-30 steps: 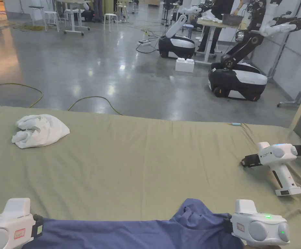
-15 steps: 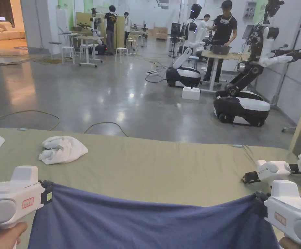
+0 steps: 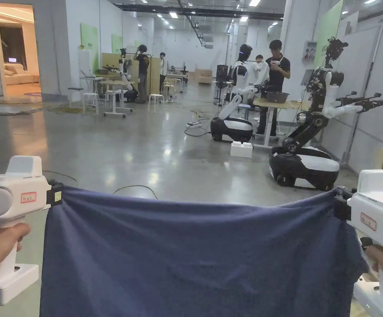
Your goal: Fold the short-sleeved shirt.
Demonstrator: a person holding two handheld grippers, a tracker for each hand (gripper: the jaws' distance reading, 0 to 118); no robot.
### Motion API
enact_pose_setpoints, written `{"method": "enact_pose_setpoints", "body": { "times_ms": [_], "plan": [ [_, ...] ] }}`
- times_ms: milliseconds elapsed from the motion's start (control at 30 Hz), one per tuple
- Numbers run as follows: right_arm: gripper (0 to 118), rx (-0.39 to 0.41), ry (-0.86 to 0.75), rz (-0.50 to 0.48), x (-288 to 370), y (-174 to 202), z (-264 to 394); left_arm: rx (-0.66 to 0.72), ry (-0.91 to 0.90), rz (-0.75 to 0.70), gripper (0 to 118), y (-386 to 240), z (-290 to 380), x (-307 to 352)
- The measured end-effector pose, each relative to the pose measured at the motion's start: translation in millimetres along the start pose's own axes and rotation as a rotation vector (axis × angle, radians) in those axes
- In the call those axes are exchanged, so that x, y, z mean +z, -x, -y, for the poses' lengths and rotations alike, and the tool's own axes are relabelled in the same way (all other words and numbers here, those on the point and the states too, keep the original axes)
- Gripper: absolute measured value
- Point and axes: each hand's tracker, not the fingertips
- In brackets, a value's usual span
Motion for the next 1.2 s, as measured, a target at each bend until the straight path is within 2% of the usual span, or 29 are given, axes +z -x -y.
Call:
{"method": "enact_pose_setpoints", "body": {
  "times_ms": [400,700,900,1200],
  "plan": [
    [2,0.039,-0.127,0.034,-15,5,-109,-0.033,-0.117,-0.037,0,-3,-112,-14],
    [2,0.041,-0.173,0.041,-32,4,-164,-0.036,-0.190,-0.068,0,-2,-158,-25],
    [2,0.035,-0.153,0.038,-59,-2,-153,-0.045,-0.175,-0.080,0,-4,-141,-50],
    [2,0.030,-0.049,0.025,-66,4,-64,-0.063,-0.096,-0.062,0,-10,-59,-68]
  ]
}}
